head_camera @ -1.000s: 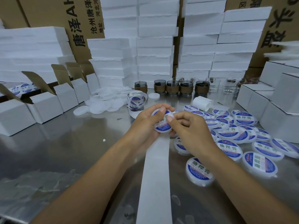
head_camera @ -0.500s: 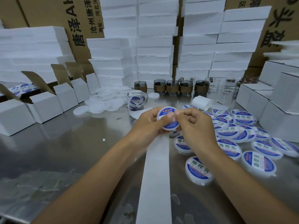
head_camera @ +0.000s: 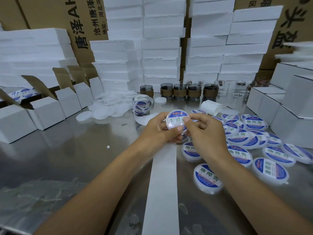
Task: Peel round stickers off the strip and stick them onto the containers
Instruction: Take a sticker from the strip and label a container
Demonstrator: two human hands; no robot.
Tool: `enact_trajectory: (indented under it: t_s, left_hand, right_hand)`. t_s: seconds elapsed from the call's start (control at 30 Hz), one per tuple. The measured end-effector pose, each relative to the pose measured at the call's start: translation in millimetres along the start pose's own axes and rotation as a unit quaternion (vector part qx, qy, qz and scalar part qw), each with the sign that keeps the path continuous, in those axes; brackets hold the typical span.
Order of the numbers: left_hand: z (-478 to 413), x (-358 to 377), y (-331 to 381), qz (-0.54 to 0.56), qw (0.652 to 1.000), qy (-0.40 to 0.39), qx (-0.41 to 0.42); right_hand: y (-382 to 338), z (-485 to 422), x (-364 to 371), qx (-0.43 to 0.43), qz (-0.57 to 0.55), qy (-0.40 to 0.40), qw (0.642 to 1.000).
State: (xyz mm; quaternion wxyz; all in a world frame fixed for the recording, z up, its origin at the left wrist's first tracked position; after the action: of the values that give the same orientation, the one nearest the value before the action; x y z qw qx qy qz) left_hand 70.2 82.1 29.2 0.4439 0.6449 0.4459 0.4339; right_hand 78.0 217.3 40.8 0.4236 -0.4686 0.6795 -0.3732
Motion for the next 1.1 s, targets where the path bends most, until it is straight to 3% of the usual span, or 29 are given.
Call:
enact_trajectory:
  t_s: [0.27, 0.57, 0.8, 0.93, 1.1]
  left_hand:
    - [-0.6, -1.6, 2.3, 0.040, 0.998, 0.050, 0.026]
    - [-2.4, -1.7, 4.2, 0.035, 0.997, 0.063, 0.006]
    - [-0.6, -15.3, 13.1, 0.052, 0.987, 0.153, -0.002]
    - [-0.6, -25.6, 17.9, 0.059, 0.974, 0.218, 0.002]
    - [-0.1, -28.8, 18.4, 0.034, 0.971, 0.235, 0.010]
  right_hand:
    - [-3.7, 3.1, 4.0, -0.050, 0.014, -0.050, 0.997]
    - [5.7, -5.5, -2.4, -0.059, 0.053, -0.016, 0.997]
    - [28.3, -23.9, -33.4, 0.045, 0.185, 0.147, 0.971]
    - [35.1, -26.7, -35.6, 0.106, 0.235, 0.139, 0.956]
    - [32.9, -21.9, -33.9, 0.122, 0.291, 0.104, 0.943]
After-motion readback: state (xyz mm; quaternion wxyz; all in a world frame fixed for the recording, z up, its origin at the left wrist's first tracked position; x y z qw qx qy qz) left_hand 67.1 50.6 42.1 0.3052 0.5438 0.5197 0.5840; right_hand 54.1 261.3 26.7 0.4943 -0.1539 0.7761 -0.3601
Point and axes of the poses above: each hand's wrist, its own z-axis away from the middle knuckle, its own x-axis out of the palm, y = z × x, the point moved 1 cm from there along -z, towards the middle knuckle, and after that the axes turned 6 degrees about z, right-handed, at the moved point
